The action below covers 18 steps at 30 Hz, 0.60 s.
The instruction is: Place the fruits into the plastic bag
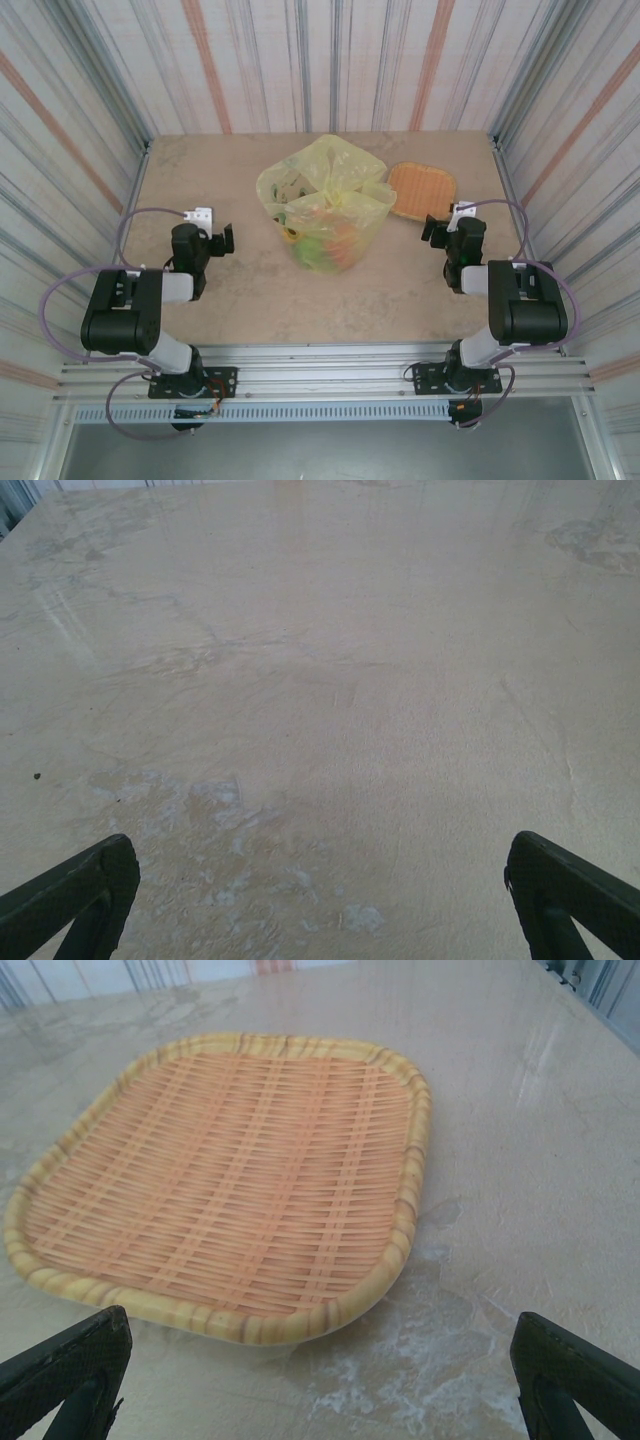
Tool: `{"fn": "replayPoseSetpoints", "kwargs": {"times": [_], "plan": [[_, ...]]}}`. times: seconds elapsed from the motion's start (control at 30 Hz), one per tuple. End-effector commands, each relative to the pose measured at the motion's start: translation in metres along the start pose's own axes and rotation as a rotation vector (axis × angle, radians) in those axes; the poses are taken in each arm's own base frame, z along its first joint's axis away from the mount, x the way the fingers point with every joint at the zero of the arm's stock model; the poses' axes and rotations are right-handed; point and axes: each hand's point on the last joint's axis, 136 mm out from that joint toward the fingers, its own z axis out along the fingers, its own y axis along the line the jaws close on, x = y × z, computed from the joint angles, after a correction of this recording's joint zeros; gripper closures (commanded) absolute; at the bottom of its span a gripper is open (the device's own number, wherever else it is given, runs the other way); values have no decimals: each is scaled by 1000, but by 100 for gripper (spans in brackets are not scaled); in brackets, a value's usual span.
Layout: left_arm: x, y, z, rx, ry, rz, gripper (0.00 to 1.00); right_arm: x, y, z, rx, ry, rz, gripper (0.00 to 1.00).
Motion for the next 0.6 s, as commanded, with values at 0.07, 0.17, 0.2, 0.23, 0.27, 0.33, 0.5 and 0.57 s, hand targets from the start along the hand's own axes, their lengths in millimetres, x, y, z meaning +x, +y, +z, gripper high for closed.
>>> {"fn": "replayPoseSetpoints", "kwargs": {"times": [0.07,0.17,0.2,0.23,0.27,0.33,0.5,0.57], "plan": [[-11,1,0,-16,-36,25,1,2,2,-2,11,-13,-23,1],[-12,0,-1,-23,-42,31,2,2,2,-2,10,-15,-24,1],[-11,0,-1,-23,-41,32,1,3,2,-2,12,-12,-25,1],[-11,0,-1,-22,-39,32,1,2,1,-2,13,-14,-25,1],[-11,0,-1,-21,-40,32,1,2,2,-2,11,-13,-25,1],[-11,0,-1,-21,-38,32,1,2,1,-2,13,-13,-25,1],[-12,0,0,-21,-39,32,1,2,2,-2,11,-14,-25,1],[-11,0,0,-20,-37,31,1,2,2,-2,11,-14,-24,1]]}}
